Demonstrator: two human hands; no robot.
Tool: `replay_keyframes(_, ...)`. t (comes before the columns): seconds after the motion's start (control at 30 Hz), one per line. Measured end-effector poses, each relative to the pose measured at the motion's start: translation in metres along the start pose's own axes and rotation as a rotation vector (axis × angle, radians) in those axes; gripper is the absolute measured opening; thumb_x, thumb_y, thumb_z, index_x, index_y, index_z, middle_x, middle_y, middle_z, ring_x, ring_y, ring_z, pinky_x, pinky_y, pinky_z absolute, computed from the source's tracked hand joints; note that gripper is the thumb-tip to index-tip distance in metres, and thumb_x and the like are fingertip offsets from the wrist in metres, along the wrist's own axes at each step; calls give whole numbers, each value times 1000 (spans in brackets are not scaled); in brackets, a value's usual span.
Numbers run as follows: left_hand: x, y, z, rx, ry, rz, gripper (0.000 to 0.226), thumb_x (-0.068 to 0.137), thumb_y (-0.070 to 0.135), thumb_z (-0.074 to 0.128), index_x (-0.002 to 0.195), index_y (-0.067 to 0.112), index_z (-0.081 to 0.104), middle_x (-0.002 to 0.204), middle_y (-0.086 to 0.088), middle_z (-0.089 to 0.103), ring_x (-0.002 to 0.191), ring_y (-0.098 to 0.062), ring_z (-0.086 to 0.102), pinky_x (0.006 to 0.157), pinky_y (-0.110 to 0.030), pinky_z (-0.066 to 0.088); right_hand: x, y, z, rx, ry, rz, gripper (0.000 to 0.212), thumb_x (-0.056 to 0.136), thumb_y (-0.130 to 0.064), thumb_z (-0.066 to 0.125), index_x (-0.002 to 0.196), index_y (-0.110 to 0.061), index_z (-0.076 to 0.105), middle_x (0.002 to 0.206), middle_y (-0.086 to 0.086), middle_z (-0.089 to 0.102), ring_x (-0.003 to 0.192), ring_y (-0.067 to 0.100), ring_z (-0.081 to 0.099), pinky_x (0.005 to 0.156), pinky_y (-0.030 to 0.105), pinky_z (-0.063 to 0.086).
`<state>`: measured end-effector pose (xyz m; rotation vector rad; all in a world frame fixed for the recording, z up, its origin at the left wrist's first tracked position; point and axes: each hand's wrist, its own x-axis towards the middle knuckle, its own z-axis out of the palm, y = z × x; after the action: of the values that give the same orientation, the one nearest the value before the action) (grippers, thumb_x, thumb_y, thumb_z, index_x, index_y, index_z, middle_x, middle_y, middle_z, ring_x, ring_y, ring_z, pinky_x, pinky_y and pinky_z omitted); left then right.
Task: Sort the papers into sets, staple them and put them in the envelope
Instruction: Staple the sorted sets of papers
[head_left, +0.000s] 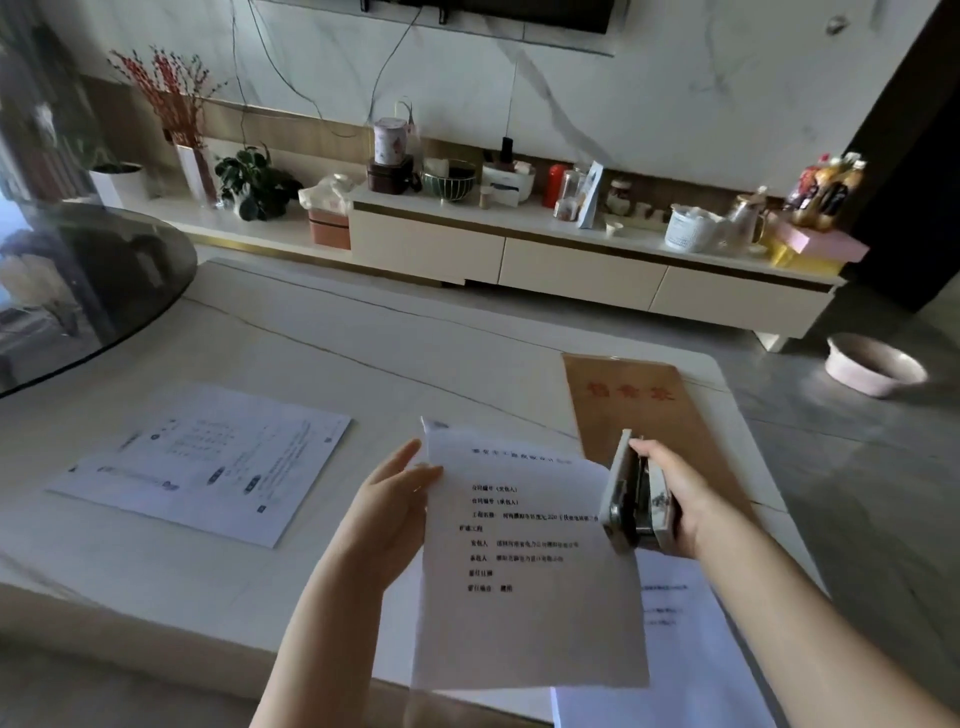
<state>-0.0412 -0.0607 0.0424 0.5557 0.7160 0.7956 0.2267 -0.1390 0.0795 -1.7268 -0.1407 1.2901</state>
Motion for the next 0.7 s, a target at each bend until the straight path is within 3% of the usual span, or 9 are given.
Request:
replay_keyframes(0.07,-2,-10,9,205,-3,-6,56,93,-3,49,140,25,36,119,-14,65,100,-33,67,87,-51,52,5,-2,-13,36,45,4,37,83,-45,63,87,-9,56,75,14,60,64,25,58,68,33,48)
replay_keyframes(0.13,-3,-34,18,482,-13,-68,67,93,2,52,148,28,25,119,-6,64,99,-28,67,86,-48,53,8,-2,-24,41,109,-11,38,82,-45,64,93,-9,56,79,13,58,65,23,55,83,34,49)
replay_keyframes(0.17,-3,-50,21,573,-17,-105,69,94,4,53,150,28,20,120,-5,62,100,-27,66,85,-46,54,12,0,-30,29,144,-22,37,83,-45,64,95,-10,55,80,12,57,65,22,54,83,33,49)
replay_keyframes(0.27,7,-97,25,711,12,-214,70,94,6,53,152,22,16,123,-11,57,106,-28,62,84,-44,55,21,14,-44,-109,262,-90,36,88,-43,59,102,-10,56,86,13,58,69,25,55,62,31,43)
replay_keyframes(0.4,12,-133,35,697,32,-320,66,93,0,46,149,23,22,122,-16,57,106,-32,62,87,-52,54,32,40,-52,-441,396,-123,63,80,-58,59,113,-5,55,102,13,62,84,30,63,68,35,49)
replay_keyframes(0.53,11,-143,42,651,35,-322,64,91,-1,49,148,17,26,114,-16,59,100,-32,65,86,-46,55,31,50,-35,-697,264,-163,52,87,-55,55,110,-8,54,103,10,60,84,24,57,81,38,53)
replay_keyframes(0.63,11,-134,34,617,138,-264,50,89,-4,51,137,4,43,95,-11,60,79,-24,62,72,-34,54,32,56,-16,-968,275,-241,54,86,-56,53,114,-10,48,103,6,59,81,19,56,62,29,45)
replay_keyframes(0.7,8,-123,27,591,182,-233,41,88,-3,52,129,2,51,87,-9,59,72,-20,57,67,-30,51,37,62,-6,-1143,353,-299,52,85,-59,51,111,-14,44,99,2,57,87,21,56,63,30,41)
